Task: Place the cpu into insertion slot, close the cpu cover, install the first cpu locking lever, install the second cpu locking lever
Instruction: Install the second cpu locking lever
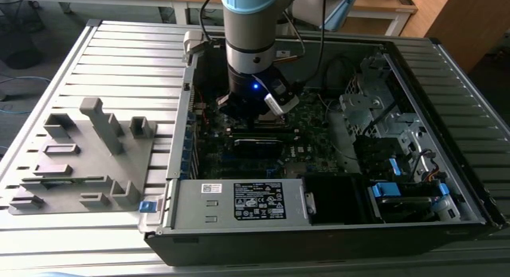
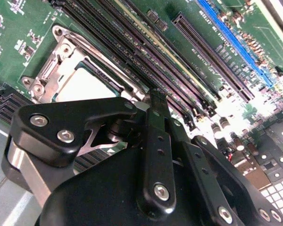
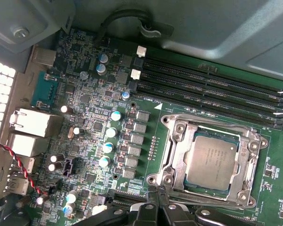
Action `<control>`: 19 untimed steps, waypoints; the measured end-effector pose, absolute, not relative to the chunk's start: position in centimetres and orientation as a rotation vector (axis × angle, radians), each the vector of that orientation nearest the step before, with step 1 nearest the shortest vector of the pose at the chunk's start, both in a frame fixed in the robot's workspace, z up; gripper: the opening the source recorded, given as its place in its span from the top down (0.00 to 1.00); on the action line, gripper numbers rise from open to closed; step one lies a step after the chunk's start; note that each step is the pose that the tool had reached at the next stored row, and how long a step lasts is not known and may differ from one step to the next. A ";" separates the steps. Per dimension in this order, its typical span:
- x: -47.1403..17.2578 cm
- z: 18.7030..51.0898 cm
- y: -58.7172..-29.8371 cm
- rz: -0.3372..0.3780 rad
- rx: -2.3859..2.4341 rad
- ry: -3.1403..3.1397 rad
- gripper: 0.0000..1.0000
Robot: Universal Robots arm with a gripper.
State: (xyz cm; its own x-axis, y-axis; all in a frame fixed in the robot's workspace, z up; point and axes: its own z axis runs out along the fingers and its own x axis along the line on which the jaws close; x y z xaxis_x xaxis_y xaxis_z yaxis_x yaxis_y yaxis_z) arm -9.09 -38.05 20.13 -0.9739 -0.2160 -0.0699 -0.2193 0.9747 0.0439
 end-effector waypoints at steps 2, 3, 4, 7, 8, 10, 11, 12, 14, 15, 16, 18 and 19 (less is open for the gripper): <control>-9.1 20.1 -38.1 0.079 -0.337 3.057 0.89; -9.1 20.1 -38.0 0.079 -0.337 3.057 0.89; -9.1 20.1 -38.1 0.079 -0.337 3.057 0.89; -9.1 20.1 -38.1 0.082 -0.337 3.057 0.89; -9.1 20.1 -38.1 0.086 -0.337 3.057 0.89; -9.1 20.1 -38.1 0.095 -0.336 3.056 0.89; -9.1 20.1 -38.1 0.101 -0.336 3.055 0.89; -9.1 20.1 -38.1 0.104 -0.335 3.055 0.89; -9.1 20.1 -38.0 0.110 -0.335 3.054 0.89; -9.1 20.1 -38.0 0.111 -0.335 3.054 0.89; -9.2 20.1 -38.1 0.113 -0.334 3.054 0.89; -9.2 20.1 -38.1 0.115 -0.334 3.054 0.89; -9.2 20.1 -38.1 0.116 -0.333 3.054 0.89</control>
State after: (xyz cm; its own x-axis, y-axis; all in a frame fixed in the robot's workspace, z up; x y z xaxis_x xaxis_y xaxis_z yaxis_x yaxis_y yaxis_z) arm -9.20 -38.05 20.10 -0.9742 -0.2126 -0.0751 -0.2177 0.9737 0.0675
